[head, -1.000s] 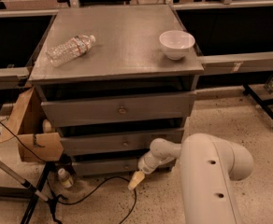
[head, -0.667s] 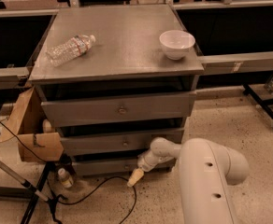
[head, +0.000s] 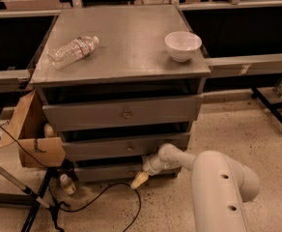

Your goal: Open bottom drawer

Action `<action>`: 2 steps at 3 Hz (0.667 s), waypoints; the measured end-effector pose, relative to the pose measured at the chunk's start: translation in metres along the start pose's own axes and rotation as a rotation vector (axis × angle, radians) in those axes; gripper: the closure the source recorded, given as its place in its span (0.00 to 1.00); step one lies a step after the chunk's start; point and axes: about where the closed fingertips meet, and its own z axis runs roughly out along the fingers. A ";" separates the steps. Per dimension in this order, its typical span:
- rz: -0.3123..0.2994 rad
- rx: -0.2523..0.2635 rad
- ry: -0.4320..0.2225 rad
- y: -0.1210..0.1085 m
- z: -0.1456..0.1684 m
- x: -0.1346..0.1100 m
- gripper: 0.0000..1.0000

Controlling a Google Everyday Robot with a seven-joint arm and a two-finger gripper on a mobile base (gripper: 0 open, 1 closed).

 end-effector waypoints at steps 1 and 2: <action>0.020 -0.012 0.015 -0.005 0.014 0.005 0.14; 0.051 -0.029 0.045 -0.007 0.022 0.009 0.44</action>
Offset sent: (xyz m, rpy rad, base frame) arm 0.0136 0.0003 -0.0573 -0.0961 0.1860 -0.0636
